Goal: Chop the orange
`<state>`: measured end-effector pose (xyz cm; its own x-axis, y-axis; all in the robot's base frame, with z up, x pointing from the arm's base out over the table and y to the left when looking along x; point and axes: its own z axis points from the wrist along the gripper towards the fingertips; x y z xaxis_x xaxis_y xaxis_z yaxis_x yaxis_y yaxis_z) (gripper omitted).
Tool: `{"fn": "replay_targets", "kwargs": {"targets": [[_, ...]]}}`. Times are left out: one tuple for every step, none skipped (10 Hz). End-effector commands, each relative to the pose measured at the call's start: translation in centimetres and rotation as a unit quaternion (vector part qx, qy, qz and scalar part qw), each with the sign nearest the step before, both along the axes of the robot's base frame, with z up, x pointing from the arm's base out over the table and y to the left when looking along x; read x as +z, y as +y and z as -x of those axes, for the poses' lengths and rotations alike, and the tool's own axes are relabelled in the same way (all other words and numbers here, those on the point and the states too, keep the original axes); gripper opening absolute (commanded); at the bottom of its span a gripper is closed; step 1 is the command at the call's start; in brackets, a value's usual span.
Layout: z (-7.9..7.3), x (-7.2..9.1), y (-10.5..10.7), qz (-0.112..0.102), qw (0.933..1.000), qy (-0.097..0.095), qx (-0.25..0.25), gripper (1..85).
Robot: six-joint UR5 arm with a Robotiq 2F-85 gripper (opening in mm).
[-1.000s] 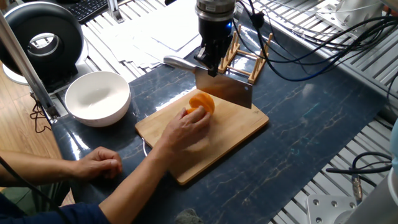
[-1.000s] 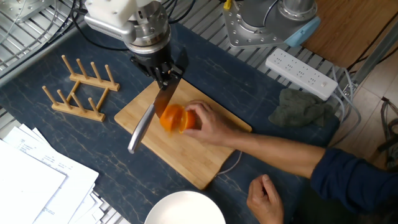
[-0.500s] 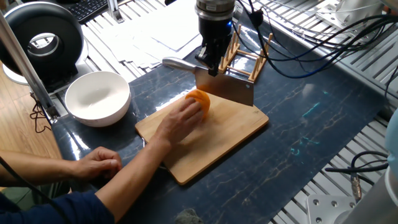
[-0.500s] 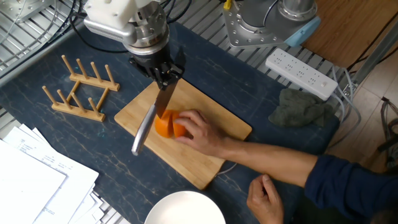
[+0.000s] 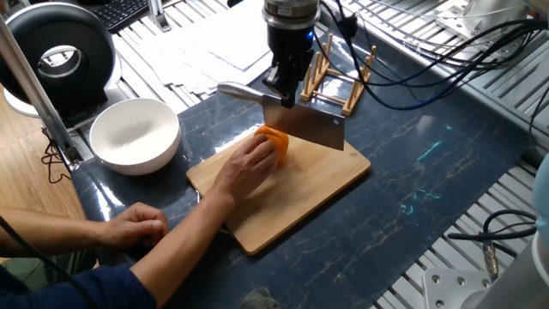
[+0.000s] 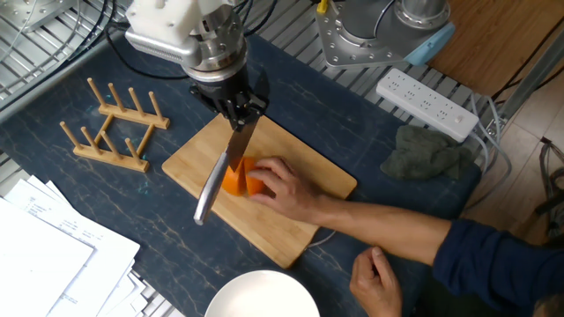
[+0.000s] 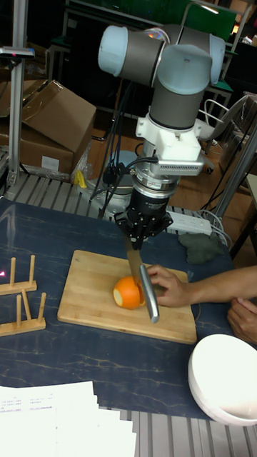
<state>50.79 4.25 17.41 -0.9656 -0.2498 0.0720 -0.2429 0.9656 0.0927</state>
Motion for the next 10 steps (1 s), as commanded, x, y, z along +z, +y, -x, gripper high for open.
{"fn": "replay_targets", "kwargs": {"targets": [[-0.2,-0.3,1.8,-0.012,0.9999,-0.005,0.003,1.3],[-0.2,-0.3,1.6,-0.005,0.9999,-0.008,0.013,1.3],[-0.3,-0.4,1.7,-0.005,0.9998,-0.01,0.019,1.3],[-0.7,-0.6,1.4,0.003,0.9994,-0.016,0.031,1.3],[-1.0,-0.8,1.0,0.011,0.9989,-0.02,0.041,1.3],[-1.2,-0.9,1.0,0.01,0.9987,-0.021,0.045,1.3],[-1.3,-1.0,1.3,0.007,0.9988,-0.022,0.044,1.3],[-1.3,-1.1,1.4,0.007,0.9988,-0.023,0.043,1.3],[-1.5,-1.3,1.4,0.007,0.9987,-0.024,0.043,1.3],[-1.7,-1.4,1.4,0.007,0.9986,-0.027,0.046,1.3]]}}
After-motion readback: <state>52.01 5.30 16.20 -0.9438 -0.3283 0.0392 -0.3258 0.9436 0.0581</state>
